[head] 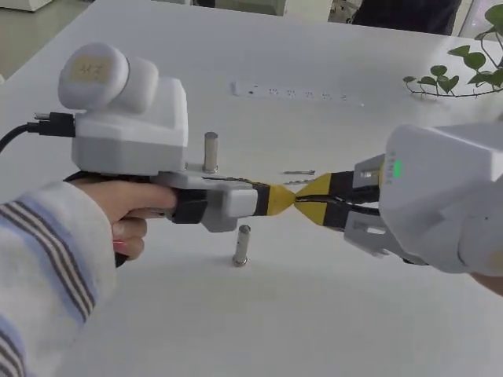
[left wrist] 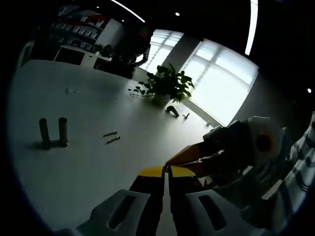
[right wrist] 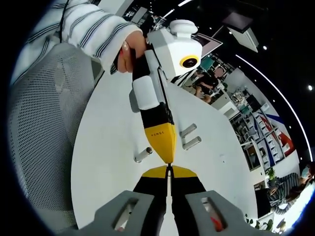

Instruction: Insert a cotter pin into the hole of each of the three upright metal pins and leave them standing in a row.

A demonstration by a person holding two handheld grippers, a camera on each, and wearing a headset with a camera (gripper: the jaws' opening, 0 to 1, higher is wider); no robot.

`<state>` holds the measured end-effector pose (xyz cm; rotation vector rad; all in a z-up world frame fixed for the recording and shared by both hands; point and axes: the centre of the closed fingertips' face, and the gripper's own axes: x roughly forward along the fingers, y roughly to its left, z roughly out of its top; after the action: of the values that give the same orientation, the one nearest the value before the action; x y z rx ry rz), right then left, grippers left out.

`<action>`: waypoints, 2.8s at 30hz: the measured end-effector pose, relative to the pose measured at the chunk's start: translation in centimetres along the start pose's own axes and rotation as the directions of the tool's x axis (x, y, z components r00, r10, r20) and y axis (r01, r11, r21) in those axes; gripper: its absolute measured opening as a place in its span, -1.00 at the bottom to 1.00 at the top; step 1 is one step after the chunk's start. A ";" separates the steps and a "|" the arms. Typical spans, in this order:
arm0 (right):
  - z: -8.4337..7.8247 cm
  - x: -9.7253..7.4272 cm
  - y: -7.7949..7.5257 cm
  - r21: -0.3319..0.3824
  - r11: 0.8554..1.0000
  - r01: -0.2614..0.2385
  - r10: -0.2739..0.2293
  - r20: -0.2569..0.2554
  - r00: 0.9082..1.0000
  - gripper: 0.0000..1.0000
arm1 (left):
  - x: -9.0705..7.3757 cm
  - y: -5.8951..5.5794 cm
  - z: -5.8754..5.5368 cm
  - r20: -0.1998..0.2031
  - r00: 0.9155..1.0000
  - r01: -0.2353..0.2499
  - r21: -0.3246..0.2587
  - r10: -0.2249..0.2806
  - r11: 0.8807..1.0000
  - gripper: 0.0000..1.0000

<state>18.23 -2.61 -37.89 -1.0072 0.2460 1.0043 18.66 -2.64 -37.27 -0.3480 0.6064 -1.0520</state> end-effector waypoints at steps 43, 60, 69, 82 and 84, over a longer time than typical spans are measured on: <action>0.4 -0.1 3.2 0.481 0.816 -0.321 0.247 0.211 0.946 -0.71 | -3.9 -0.2 -0.9 -0.089 0.996 0.007 0.393 0.030 0.920 -1.00; 3.0 -0.5 3.8 0.539 0.721 -0.436 0.271 0.359 0.893 -0.72 | -4.2 -2.9 -0.9 -0.113 0.990 0.139 0.649 -0.086 0.748 -1.00; 3.3 -0.7 4.1 0.524 0.723 -0.450 0.285 0.367 0.886 -0.84 | -3.9 -3.5 -1.7 -0.143 0.983 0.179 0.663 -0.112 0.726 -1.00; 3.2 -0.9 5.0 0.494 0.723 -0.482 0.331 0.364 0.870 -1.00 | -3.1 -5.1 -2.8 -0.173 0.977 0.208 0.666 -0.123 0.716 -1.00; 3.2 -1.0 5.1 0.492 0.723 -0.485 0.335 0.365 0.869 -1.00 | -3.1 -5.1 -3.0 -0.181 0.976 0.212 0.664 -0.120 0.717 -1.00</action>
<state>12.82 0.15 -38.53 -0.2567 0.5458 1.3481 12.16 -2.25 -35.95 0.3281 0.2589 -1.4034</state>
